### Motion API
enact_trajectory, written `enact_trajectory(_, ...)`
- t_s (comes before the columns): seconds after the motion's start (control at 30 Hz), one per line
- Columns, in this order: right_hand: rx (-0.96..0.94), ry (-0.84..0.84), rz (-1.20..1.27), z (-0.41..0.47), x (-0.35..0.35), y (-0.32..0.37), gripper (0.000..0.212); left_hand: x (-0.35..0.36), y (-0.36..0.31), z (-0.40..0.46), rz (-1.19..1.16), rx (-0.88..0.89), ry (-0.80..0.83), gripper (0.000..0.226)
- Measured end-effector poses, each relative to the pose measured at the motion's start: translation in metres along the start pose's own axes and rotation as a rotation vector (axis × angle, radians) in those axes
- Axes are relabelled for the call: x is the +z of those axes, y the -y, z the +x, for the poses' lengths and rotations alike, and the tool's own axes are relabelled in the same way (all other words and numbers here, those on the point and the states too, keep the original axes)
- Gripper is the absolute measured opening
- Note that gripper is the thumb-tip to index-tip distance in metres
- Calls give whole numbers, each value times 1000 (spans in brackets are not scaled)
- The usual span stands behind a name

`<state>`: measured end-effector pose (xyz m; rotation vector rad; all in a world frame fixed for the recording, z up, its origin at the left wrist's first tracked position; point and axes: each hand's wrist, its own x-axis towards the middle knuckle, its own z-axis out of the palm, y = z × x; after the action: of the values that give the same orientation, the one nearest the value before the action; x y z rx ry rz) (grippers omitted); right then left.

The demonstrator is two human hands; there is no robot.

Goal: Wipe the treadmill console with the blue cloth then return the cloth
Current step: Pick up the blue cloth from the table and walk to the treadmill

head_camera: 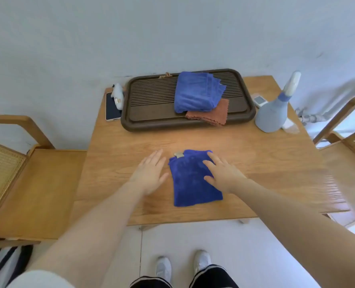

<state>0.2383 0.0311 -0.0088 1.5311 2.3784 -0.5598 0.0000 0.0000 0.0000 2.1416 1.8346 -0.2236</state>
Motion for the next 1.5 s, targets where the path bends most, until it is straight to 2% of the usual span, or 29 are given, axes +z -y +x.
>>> enact_trajectory(0.07,58,40,10,0,8,4,50,4,-2,1,-26,22,78,55)
enact_trajectory(0.17,285,-42,178,-1,27,14,36,6,-3,2,-37,114,141,53)
enact_trajectory(0.27,573,-135,430,-9,45,21,29,1,-1,12,4,238,124,51)
enact_trajectory(0.33,652,-134,509,-15,54,24,23,-2,-2,21,15,346,112,50)
enact_trajectory(0.4,654,-138,637,-21,58,29,13,-7,-4,31,20,464,128,52)
enact_trajectory(0.47,688,-194,968,-32,56,42,19,-8,-4,39,-6,562,169,54)
enact_trajectory(0.53,654,-344,1320,-48,48,64,11,-10,-5,39,-106,623,241,54)
enact_trajectory(0.57,617,-432,1438,-57,43,76,14,-13,-5,34,-171,666,287,54)
enact_trajectory(0.63,552,-589,1614,-78,35,107,13,-19,-5,18,-366,745,415,48)
enact_trajectory(0.7,520,-735,1776,-102,33,140,14,-24,-6,-3,-589,797,527,34)
enact_trajectory(0.77,504,-854,1892,-132,34,173,21,-28,-12,-22,-713,829,487,32)
enact_trajectory(0.8,514,-911,1939,-148,36,190,18,-30,-17,-32,-739,891,464,33)
enact_trajectory(0.87,514,-1070,2031,-183,43,222,8,-33,-31,-58,-804,984,567,31)
enact_trajectory(0.9,532,-1152,2066,-200,48,236,12,-32,-40,-71,-826,1026,629,30)
enact_trajectory(0.97,558,-1331,2146,-234,65,263,5,-27,-61,-106,-816,1103,740,31)
enact_trajectory(1.0,590,-1444,2182,-253,77,278,13,-23,-71,-128,-787,1147,768,32)
enact_trajectory(1.03,642,-1550,2218,-270,90,292,27,-18,-79,-151,-747,1210,721,30)
enact_trajectory(1.1,740,-1733,2276,-305,114,323,53,-12,-94,-199,-715,1354,478,26)
enact_trajectory(1.13,765,-1832,2270,-322,125,340,60,-10,-100,-224,-731,1427,389,25)
enact_trajectory(1.17,780,-1930,2255,-339,135,358,62,-7,-105,-248,-732,1512,377,23)
enact_trajectory(1.27,840,-2142,2220,-391,168,411,67,14,-118,-320,-553,1836,566,7)
enact_trajectory(1.3,858,-2201,2186,-408,179,428,70,23,-120,-345,-478,1919,643,7)
enact_trajectory(1.33,880,-2246,2144,-424,186,445,71,35,-123,-368,-432,1986,701,19)
enact_trajectory(1.4,933,-2343,2049,-456,200,478,57,59,-126,-413,-414,2057,760,35)
enact_trajectory(1.43,930,-2396,2020,-472,209,493,47,71,-127,-435,-415,2069,783,36)
enact_trajectory(1.5,910,-2510,1968,-501,227,521,46,92,-130,-477,-430,2076,816,28)
